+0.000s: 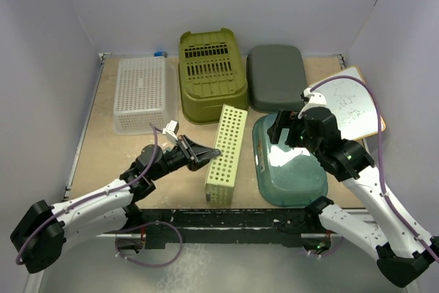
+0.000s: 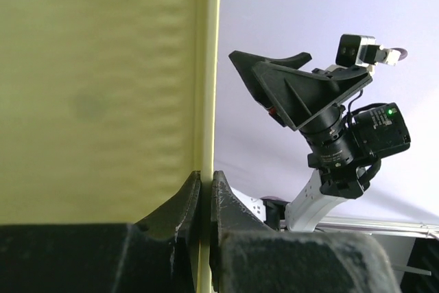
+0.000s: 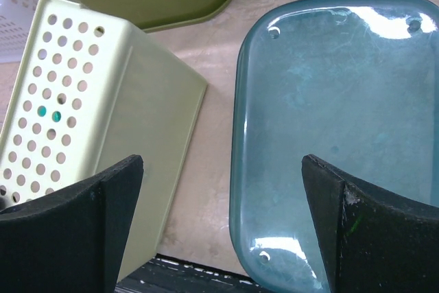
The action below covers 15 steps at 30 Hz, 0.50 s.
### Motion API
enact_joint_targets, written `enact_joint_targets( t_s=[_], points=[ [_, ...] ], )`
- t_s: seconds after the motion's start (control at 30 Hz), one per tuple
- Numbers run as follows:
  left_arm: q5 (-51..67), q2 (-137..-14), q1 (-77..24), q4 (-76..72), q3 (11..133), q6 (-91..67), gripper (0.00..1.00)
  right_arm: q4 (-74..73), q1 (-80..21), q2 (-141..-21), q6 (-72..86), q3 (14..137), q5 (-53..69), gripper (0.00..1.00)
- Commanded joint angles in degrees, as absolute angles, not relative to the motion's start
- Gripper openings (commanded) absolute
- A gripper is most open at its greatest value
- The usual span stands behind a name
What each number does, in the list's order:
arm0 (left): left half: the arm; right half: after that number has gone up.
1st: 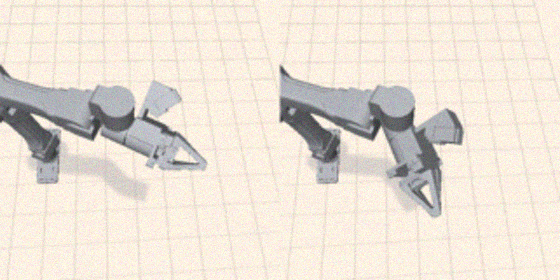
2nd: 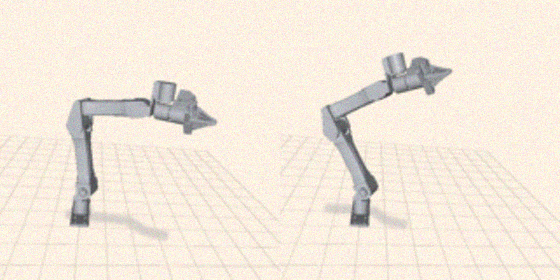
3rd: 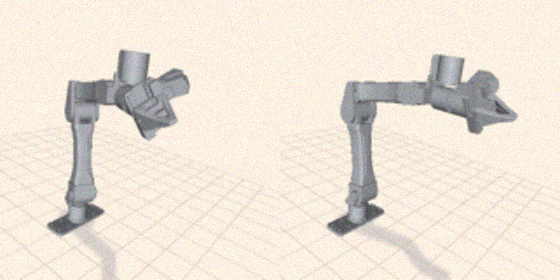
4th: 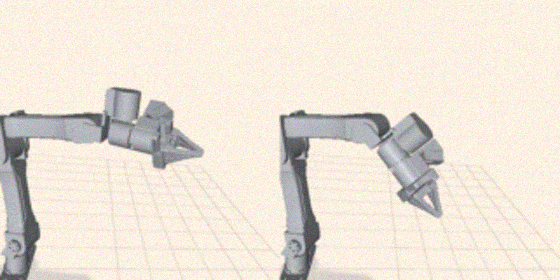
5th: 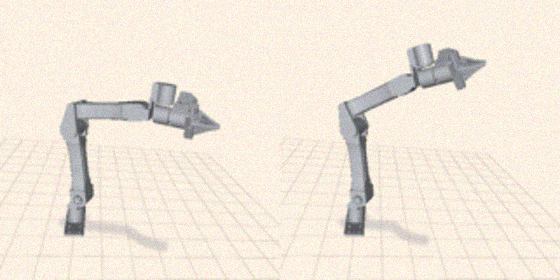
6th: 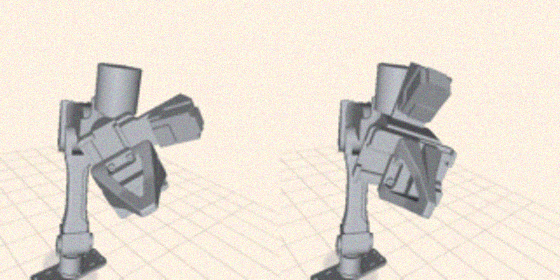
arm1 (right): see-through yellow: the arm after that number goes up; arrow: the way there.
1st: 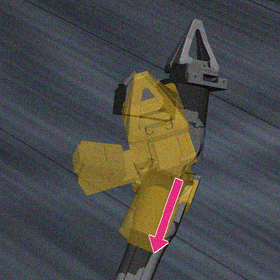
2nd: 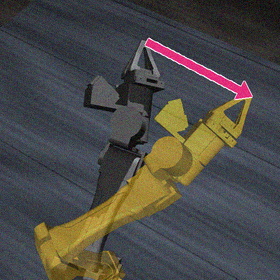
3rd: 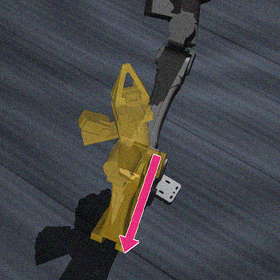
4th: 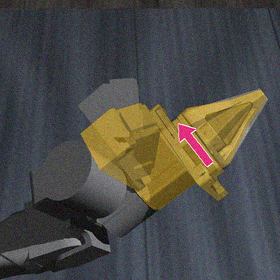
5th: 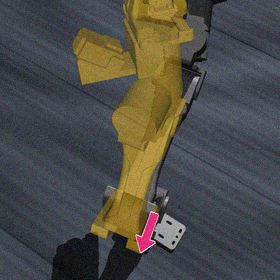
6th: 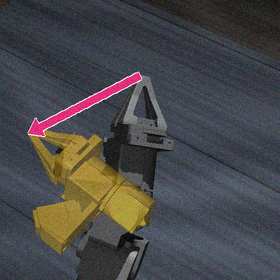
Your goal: Turn the large container upside down
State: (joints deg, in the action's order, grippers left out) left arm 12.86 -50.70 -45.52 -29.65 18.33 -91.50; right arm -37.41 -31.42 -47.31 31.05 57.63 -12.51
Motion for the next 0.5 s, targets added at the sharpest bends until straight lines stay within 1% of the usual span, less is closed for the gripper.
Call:
enact_joint_targets(
  t_s=[0.0, 0.2, 0.33, 0.4, 0.47],
  points=[
    [10.3, -47.4, -45.3, -36.8, 13.5, -98.7, 0.00, -35.7, -31.3, -46.9, 30.5, 57.9, -13.0, 1.00],
    [11.6, -41.2, -39.4, -29.2, 9.5, -98.6, 0.00, -35.2, -31.3, -47.4, 30.5, 57.0, -12.5, 1.00],
    [15.4, -36.7, -33.5, -14.7, 11.3, -92.1, 0.00, -34.8, -31.3, -47.7, 30.3, 56.4, -12.2, 1.00],
    [15.7, -36.6, -32.1, -6.7, 13.6, -87.6, 0.08, -34.5, -31.3, -47.9, 30.3, 56.0, -11.9, 1.00],
    [14.3, -38.0, -31.9, 1.7, 16.7, -82.4, 0.13, -34.1, -31.2, -48.0, 30.4, 55.5, -11.6, 1.00]
  ],
)
